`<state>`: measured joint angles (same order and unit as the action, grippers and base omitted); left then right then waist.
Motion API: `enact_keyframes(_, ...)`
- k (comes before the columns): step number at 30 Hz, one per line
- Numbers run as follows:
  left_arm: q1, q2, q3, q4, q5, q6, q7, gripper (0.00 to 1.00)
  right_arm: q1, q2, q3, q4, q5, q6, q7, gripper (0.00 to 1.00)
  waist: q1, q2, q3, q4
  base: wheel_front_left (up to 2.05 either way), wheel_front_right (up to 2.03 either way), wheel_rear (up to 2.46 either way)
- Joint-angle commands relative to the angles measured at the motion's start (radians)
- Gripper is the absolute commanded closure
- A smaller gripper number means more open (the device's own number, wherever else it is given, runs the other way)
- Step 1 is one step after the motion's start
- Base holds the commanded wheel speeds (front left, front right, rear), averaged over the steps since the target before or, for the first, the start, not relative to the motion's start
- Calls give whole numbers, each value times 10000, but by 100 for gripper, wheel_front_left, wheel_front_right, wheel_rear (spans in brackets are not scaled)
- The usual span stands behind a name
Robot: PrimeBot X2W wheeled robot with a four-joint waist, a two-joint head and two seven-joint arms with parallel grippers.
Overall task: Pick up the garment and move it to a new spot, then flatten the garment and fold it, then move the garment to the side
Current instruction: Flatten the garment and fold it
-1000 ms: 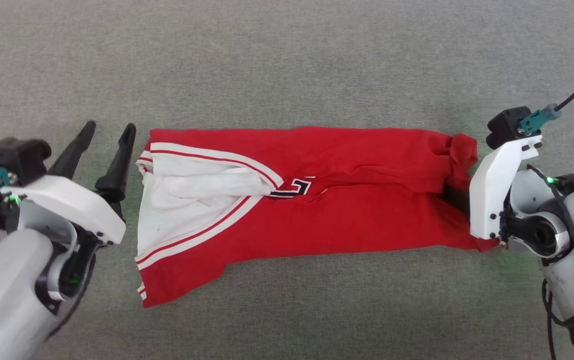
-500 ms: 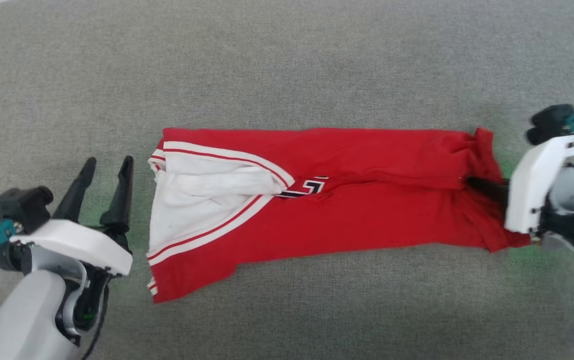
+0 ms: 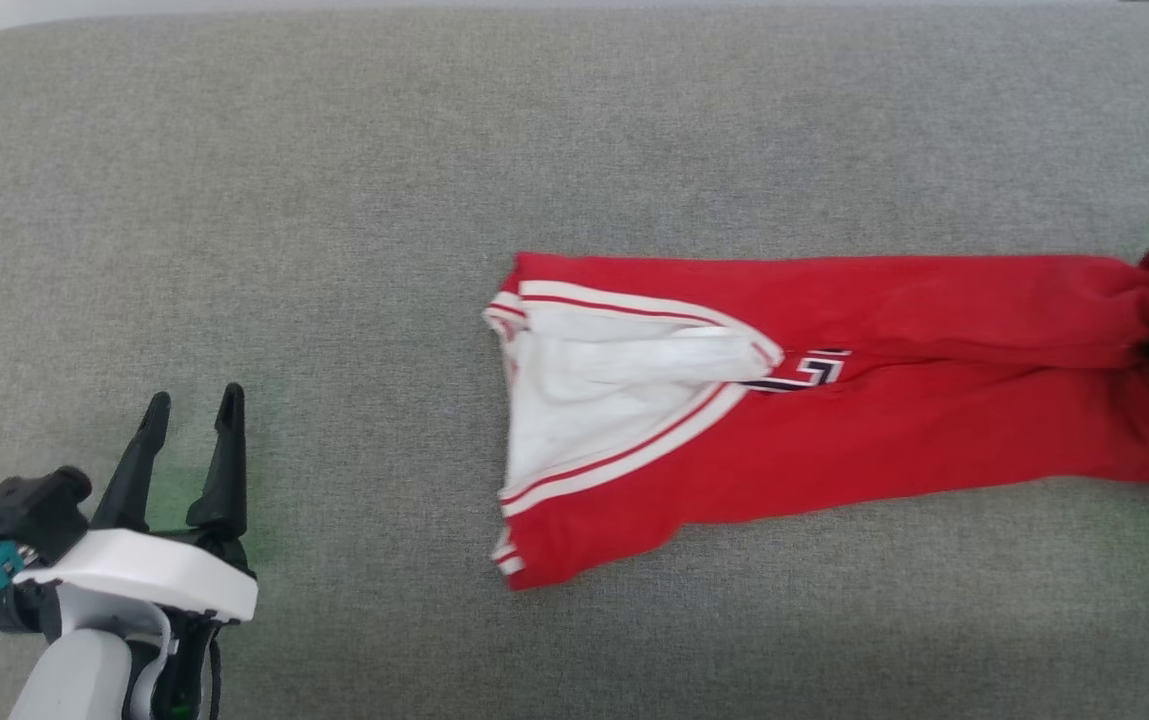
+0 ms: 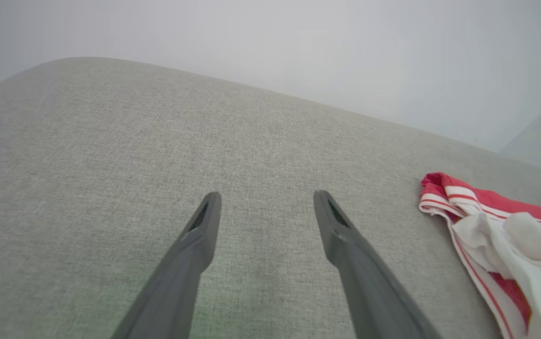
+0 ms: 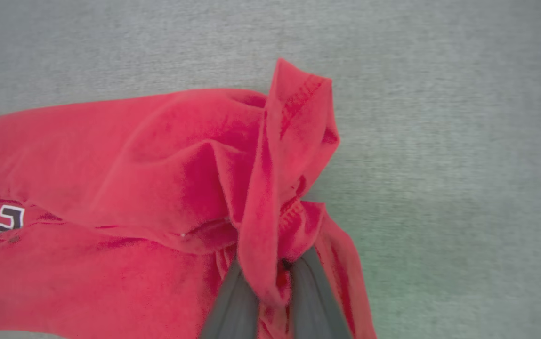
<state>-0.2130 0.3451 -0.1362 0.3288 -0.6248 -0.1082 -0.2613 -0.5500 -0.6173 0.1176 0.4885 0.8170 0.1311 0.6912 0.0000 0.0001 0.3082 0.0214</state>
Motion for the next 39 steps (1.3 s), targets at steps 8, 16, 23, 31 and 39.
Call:
enact_keyframes(8, 718, -691, 1180, -326, 727, -206, -47, 0, -254, -434, -689, 733, -678, -5, -257, 100, 0, -1, -173, -80, 0, 0, 0)
enact_keyframes(16, 1438, -1182, 1686, -676, 1069, -215, -48, 0, 236, 4, -441, -775, 73, -5, 127, 100, 0, -1, -496, -97, 0, 0, 0)
enact_keyframes(23, 1552, -1407, 1575, -741, 1042, -218, -48, 0, 713, 487, 400, -2842, 19, -4, 453, 100, 0, -1, -685, 198, 0, 0, 0)
enact_keyframes(31, 1282, -1531, 1054, -607, 975, -220, -47, 0, 307, 1578, 1985, -3562, -289, -4, 686, 100, 0, -1, -852, 991, 0, 0, 0)
enact_keyframes(39, 1100, -1659, 636, -362, 776, -220, -47, 0, -285, 2179, 3474, -2462, -698, -4, 323, 91, 0, -1, -936, 1744, 0, 0, 0)
